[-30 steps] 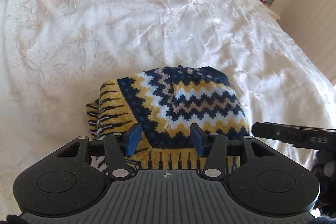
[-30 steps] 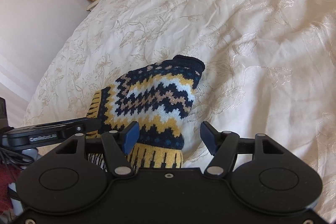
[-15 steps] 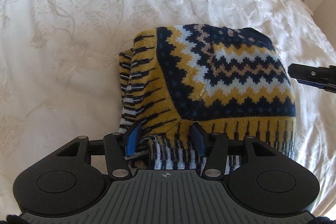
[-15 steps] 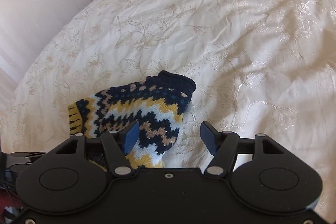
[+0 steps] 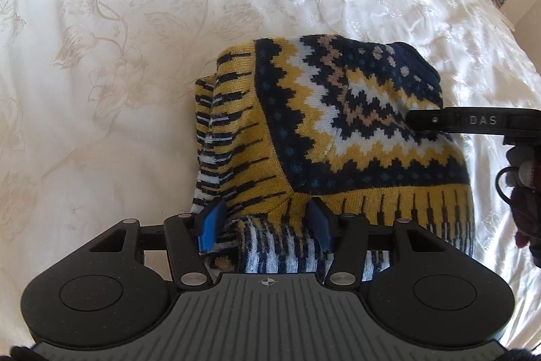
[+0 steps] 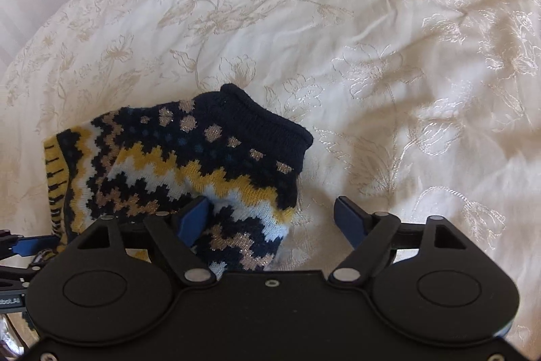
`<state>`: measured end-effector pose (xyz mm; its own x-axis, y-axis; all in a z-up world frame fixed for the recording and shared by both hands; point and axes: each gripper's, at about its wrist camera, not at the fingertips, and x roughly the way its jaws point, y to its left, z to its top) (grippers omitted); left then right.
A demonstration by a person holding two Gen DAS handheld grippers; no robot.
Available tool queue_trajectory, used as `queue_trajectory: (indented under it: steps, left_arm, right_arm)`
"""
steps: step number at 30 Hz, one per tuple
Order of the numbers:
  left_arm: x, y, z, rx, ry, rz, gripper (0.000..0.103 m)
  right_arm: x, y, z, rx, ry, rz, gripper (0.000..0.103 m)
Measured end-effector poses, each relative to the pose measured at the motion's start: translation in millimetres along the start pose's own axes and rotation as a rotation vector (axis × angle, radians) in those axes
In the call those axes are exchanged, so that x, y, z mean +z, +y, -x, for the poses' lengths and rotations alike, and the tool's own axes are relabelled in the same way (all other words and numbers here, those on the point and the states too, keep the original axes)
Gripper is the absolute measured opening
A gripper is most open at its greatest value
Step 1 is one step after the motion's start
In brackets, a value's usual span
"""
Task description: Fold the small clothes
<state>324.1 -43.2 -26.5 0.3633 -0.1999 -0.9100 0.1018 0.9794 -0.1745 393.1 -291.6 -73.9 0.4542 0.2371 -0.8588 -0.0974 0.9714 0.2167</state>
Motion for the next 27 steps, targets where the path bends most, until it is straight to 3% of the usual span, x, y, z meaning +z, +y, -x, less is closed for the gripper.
queue_trajectory:
  steps: [4,7,12,15,18,20,23,27]
  left_arm:
    - [-0.6,1.9,-0.5,-0.005,-0.002,0.013,0.053]
    - [-0.5,1.7,-0.5,0.000,-0.003,0.015,0.054]
    - [-1.6,-1.4,-1.1,0.014,-0.007,-0.002,0.056]
    - [-1.9,-1.2,-2.1,0.030,-0.011,-0.004,0.061]
    - [-2.4,1.0,-3.9,0.046,-0.011,0.015,0.070]
    - [-3.5,5.1,-7.6,0.065,0.003,0.050,0.091]
    - [-8.5,18.7,-10.6,0.024,0.007,0.151,0.097]
    - [-15.9,15.9,-2.0,0.027,-0.023,0.121,0.099]
  right_arm:
    - [-18.7,-1.6,37.5,0.044,-0.064,-0.038,0.082]
    - [-39.3,1.3,48.6,0.044,-0.054,-0.032,0.082]
    - [-58.1,5.1,28.3,-0.005,0.013,-0.049,0.085]
    - [-56.8,7.4,15.1,-0.031,0.024,-0.048,0.095]
    - [-55.1,5.0,7.9,-0.031,0.031,-0.048,0.102]
    - [-55.7,2.8,7.9,-0.022,0.031,-0.046,0.102]
    - [-58.0,1.5,11.3,-0.009,0.017,-0.047,0.102]
    - [-62.3,-4.5,18.4,0.018,-0.003,-0.078,0.102]
